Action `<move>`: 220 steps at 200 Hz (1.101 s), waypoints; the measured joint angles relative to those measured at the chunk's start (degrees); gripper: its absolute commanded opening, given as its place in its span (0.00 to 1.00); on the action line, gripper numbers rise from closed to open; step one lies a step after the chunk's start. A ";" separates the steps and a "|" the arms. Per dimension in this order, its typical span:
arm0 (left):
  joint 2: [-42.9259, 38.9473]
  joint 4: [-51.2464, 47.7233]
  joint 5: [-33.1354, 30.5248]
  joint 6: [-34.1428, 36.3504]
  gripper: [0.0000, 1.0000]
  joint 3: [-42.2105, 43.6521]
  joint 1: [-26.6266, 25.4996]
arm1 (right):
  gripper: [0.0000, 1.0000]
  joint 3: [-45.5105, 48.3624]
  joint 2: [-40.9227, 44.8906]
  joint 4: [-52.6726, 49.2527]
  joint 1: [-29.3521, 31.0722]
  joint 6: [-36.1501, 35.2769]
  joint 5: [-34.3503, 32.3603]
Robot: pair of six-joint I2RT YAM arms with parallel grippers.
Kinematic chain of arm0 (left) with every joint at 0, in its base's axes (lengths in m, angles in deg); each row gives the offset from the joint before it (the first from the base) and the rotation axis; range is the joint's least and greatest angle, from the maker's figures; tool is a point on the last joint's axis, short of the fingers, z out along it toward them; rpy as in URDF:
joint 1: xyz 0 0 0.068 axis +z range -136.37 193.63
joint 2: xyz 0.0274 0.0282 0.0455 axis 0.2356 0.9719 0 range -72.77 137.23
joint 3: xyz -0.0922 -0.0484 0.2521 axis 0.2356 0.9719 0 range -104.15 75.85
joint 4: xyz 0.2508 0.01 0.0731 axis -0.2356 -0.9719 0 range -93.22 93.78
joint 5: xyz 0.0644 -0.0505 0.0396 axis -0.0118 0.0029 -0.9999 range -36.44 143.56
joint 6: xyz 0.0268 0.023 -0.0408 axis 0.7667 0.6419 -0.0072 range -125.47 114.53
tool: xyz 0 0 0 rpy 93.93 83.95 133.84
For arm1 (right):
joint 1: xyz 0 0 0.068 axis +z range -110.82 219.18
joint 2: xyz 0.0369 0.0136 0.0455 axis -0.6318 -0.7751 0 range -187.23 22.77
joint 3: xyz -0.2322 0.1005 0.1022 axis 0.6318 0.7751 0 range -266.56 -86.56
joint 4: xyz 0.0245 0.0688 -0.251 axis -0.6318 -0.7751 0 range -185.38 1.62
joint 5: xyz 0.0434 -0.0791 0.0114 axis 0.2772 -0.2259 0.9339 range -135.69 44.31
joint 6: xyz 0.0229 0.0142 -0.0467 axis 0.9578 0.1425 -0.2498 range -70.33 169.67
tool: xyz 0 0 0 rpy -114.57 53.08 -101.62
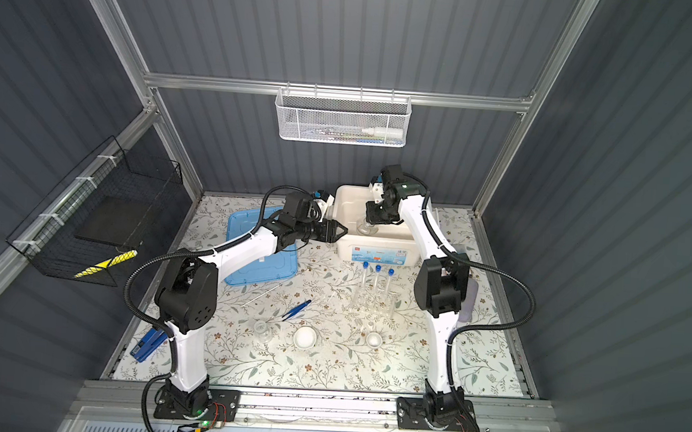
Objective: Organize the chemistry lab equipment
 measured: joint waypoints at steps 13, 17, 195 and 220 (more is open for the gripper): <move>-0.52 0.31 0.24 -0.42 0.65 0.68 -0.13 | 0.14 0.00 -0.22 -0.02 0.44 -0.17 -0.02; -0.61 0.37 0.44 -0.55 0.65 0.76 -0.15 | 0.14 0.00 -0.26 -0.02 0.52 -0.28 -0.07; -11.06 5.51 -2.21 -4.46 0.97 10.03 -1.53 | 0.14 -2.12 -5.51 0.02 4.87 -0.20 -1.81; -12.79 5.99 -4.13 -4.50 0.99 11.21 -1.46 | 0.14 -2.12 -5.57 0.02 5.55 0.81 -2.49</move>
